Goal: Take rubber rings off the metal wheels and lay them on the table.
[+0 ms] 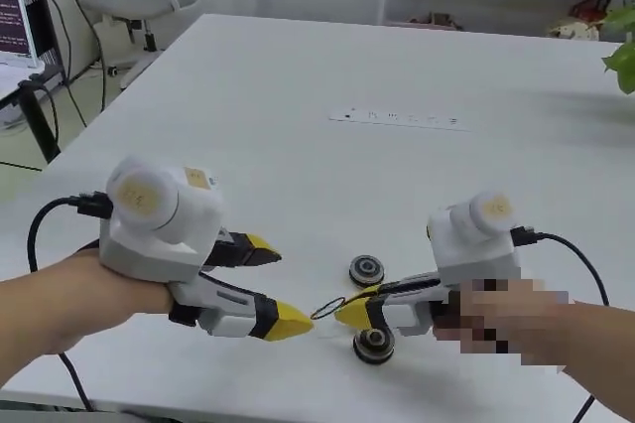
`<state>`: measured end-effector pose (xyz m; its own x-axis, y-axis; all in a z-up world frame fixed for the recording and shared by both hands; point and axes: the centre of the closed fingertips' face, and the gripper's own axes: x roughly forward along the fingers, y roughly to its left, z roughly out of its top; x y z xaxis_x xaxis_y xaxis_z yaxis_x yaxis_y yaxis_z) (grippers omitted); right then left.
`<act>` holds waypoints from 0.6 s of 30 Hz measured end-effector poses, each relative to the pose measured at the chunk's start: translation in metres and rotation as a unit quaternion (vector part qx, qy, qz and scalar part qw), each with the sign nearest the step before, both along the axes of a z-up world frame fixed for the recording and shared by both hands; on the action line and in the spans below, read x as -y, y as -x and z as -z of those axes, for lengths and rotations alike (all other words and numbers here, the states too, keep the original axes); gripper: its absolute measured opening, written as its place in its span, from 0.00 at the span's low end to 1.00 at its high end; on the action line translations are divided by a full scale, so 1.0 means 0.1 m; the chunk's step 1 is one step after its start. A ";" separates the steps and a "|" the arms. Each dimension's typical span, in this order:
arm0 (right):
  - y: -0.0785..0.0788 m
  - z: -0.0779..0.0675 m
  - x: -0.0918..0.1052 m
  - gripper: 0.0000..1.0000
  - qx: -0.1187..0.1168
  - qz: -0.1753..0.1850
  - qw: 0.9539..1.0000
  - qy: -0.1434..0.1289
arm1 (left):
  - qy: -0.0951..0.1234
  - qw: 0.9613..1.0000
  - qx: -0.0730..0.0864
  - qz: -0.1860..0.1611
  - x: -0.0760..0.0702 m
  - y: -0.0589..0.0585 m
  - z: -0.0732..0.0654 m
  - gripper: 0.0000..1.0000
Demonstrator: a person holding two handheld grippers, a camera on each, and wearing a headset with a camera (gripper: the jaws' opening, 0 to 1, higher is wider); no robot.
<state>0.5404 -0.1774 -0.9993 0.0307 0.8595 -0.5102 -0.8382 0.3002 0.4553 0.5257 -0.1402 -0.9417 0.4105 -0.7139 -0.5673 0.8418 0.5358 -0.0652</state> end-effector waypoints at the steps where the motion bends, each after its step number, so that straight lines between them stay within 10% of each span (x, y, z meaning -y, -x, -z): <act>1: 0.00 0.00 0.01 0.14 0.002 0.000 1.000 0.002 | 0.000 1.000 0.000 0.000 0.00 0.00 0.00 0.56; 18: 0.05 -0.06 0.17 0.24 0.015 -0.002 1.000 0.005 | -0.008 1.000 -0.004 0.014 0.12 0.02 0.00 0.56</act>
<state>0.5352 -0.1939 -0.9937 0.0420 0.8547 -0.5174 -0.8526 0.3006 0.4274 0.5237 -0.1518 -0.9421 0.3848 -0.7164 -0.5820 0.8564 0.5123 -0.0645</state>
